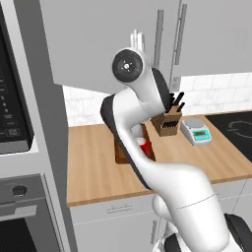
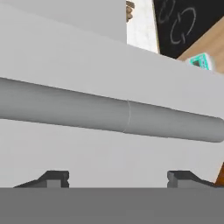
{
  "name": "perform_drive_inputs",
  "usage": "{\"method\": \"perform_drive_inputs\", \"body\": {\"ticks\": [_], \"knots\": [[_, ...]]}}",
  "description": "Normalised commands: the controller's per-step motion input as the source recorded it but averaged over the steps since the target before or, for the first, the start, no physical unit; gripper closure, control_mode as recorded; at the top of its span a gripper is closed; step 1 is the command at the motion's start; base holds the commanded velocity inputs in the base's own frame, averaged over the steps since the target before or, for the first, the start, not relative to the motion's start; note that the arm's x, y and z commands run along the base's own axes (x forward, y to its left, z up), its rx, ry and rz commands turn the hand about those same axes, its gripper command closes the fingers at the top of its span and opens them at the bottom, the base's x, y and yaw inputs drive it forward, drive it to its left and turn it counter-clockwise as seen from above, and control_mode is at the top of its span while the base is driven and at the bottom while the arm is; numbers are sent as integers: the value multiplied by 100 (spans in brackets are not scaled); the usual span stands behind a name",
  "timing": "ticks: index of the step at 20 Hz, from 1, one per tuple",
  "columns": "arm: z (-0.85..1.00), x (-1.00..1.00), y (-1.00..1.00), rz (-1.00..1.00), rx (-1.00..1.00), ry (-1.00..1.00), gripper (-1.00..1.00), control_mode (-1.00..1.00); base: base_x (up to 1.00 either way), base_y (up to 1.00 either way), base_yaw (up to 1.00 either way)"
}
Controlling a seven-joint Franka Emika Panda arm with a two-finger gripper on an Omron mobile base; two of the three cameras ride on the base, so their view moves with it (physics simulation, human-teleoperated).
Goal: Pick the kettle from the counter and place it on the tray. Then pick the mug from the cabinet and place it on the tray. Then close the cabinet doors.
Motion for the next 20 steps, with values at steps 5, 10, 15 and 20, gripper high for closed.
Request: {"method": "perform_drive_inputs", "body": {"ticks": [5, 10, 15, 20], "knots": [[-26, 71, 5, 34, 1, -29, -100, -100, 0, 0, 0], [-27, 98, 11, 23, 0, -14, -100, -100, 0, 0, 0], [-1, 92, 12, 14, 1, -2, -100, -100, 0, 0, 0], [0, 92, 26, 4, 1, 1, -100, -100, 0, 0, 0]]}}
